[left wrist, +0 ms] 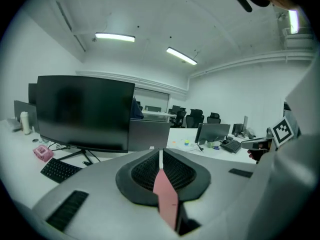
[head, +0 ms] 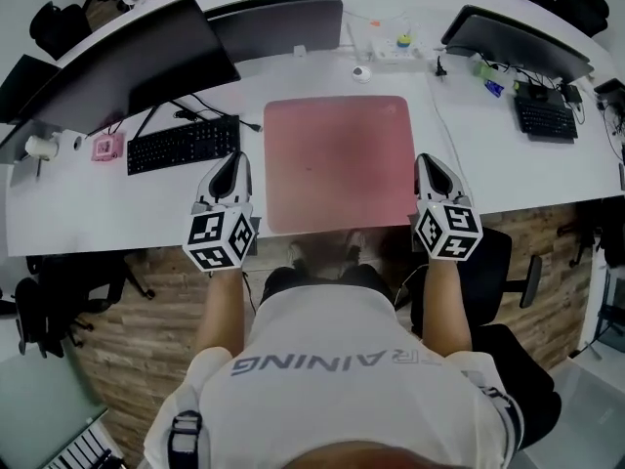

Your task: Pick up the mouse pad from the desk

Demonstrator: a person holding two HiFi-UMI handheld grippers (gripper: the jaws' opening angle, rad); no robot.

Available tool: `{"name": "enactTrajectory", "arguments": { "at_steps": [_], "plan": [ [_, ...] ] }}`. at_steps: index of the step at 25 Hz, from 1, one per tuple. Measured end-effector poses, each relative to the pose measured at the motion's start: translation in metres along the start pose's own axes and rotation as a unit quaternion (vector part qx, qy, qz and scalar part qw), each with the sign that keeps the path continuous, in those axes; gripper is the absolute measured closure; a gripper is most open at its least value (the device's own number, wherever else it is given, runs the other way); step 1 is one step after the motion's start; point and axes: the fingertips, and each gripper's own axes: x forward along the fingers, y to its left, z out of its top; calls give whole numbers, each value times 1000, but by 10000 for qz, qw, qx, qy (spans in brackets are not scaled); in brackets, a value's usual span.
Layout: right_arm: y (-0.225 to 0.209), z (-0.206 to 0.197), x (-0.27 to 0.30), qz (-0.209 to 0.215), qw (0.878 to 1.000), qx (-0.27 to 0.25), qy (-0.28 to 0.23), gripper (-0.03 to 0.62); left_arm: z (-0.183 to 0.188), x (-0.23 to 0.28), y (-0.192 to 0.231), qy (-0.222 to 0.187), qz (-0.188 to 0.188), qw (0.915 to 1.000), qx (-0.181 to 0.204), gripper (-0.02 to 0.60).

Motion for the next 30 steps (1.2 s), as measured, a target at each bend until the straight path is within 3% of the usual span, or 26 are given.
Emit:
{"name": "enactTrajectory", "arguments": {
  "at_steps": [5, 6, 11, 15, 20, 25, 30],
  "plan": [
    [-25, -26, 30, 154, 9984, -56, 543, 569, -27, 19, -8, 443, 125, 9988, -153, 537],
    [-29, -36, 37, 180, 9973, -79, 702, 562, -34, 26, -10, 550, 122, 9983, -171, 505],
    [-53, -102, 73, 86, 9869, -389, 1561, 401, -90, 68, -3, 1233, 175, 9917, -325, 347],
    [-60, -159, 92, 50, 9739, -437, 2227, 286, -162, 91, 7, 2173, 124, 9753, -371, 254],
    [-68, -209, 113, 23, 9601, -346, 2774, 234, -240, 102, 14, 3030, 113, 9516, -508, 225],
    [-81, -246, 125, -103, 9492, -268, 3134, 206, -276, 114, 18, 3396, 209, 9388, -534, 219],
    [-80, -255, 124, -145, 9463, -12, 3230, 204, -286, 119, 28, 3484, 346, 9353, -511, 219]
  ]
}}
